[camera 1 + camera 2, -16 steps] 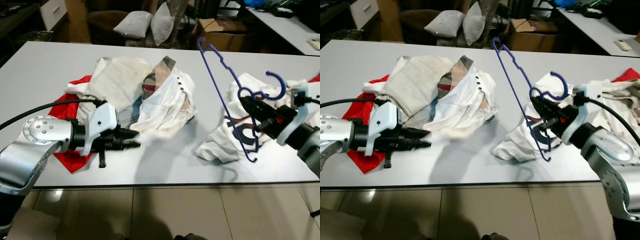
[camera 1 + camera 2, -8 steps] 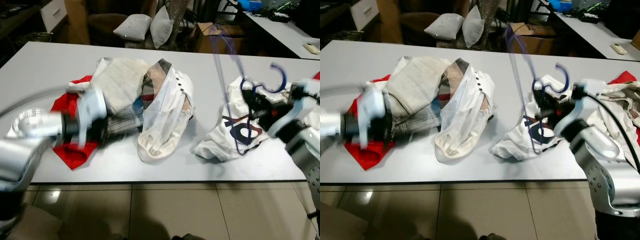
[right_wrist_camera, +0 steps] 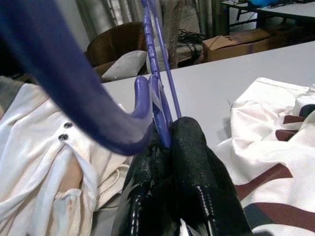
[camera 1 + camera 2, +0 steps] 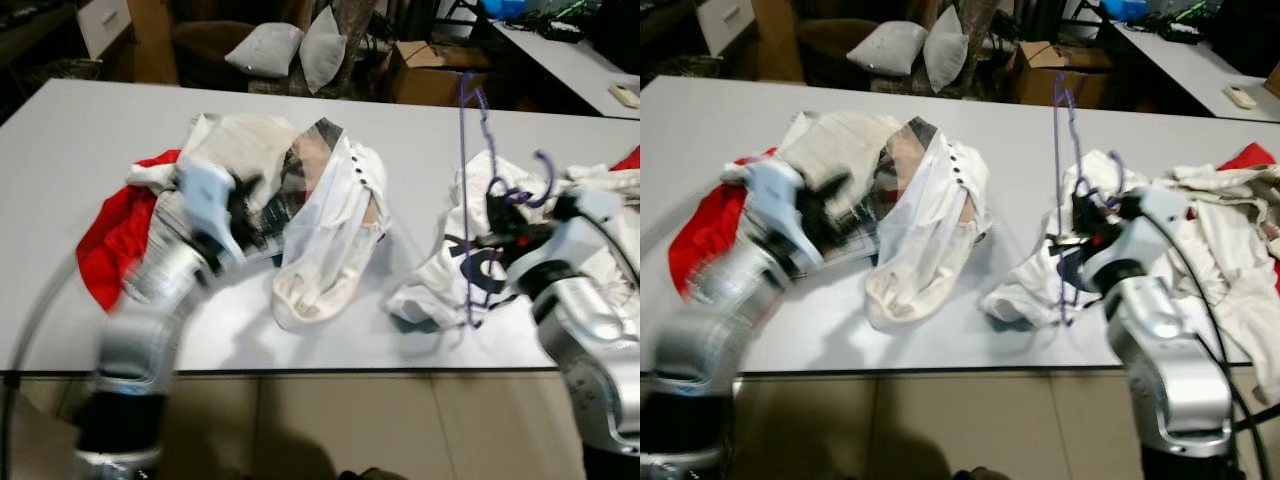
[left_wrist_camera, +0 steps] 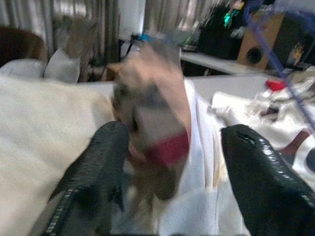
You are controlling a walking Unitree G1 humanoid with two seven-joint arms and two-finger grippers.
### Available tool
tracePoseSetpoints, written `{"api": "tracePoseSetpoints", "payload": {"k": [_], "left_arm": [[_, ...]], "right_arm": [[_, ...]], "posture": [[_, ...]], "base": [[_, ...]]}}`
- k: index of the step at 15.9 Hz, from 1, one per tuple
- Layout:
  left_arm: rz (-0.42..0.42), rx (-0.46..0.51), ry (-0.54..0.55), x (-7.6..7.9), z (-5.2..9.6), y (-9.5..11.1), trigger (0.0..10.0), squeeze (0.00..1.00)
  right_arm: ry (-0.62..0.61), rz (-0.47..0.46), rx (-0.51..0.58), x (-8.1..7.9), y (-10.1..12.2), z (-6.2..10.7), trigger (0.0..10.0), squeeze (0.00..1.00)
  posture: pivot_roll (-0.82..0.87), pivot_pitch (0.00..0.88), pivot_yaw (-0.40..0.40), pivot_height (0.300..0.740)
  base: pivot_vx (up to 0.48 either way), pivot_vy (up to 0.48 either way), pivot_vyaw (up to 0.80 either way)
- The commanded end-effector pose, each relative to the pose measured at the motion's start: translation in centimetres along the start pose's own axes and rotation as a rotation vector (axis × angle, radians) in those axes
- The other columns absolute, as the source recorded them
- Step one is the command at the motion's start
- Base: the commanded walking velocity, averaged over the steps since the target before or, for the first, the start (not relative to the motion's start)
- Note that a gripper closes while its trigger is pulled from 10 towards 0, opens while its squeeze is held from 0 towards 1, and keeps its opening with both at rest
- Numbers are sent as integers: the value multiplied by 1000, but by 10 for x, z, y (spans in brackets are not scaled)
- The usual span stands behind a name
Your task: Hang hanger
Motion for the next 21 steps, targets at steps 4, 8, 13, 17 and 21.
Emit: {"api": "tracePoseSetpoints", "payload": {"k": [4,8,13,17,21], "left_arm": [[3,7,66,10,-8,-7,10000,757],[-20,-18,70,17,-8,-19,10000,757],[1,-27,82,17,-4,-25,10000,714],[-10,-55,102,16,1,-38,10000,0],[-66,-90,132,-4,9,-47,10000,0]], "right_arm": [[-80,31,-24,10,-3,3,10000,0],[-14,121,-85,0,-18,9,10000,0],[39,63,-75,-8,-16,21,10000,0],[39,18,-70,-7,-26,24,10000,0],[13,8,-85,3,-32,21,10000,0]], "posture": [[-93,0,-87,740],[-111,0,-82,740],[-127,0,-83,740],[-105,0,-69,740],[-102,0,-72,740]], "base": [[0,-426,0],[0,-398,0],[0,-289,0],[0,0,0],[0,0,-392]]}}
Point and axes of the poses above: a point about 5 cm out from each wrist's last joint towards the gripper, its own z axis pointing back from the gripper into the wrist, its own y axis along the axis of the wrist's last joint, x = y × z, the point moved 6 cm from there along -z, pointing out of the wrist towards the gripper
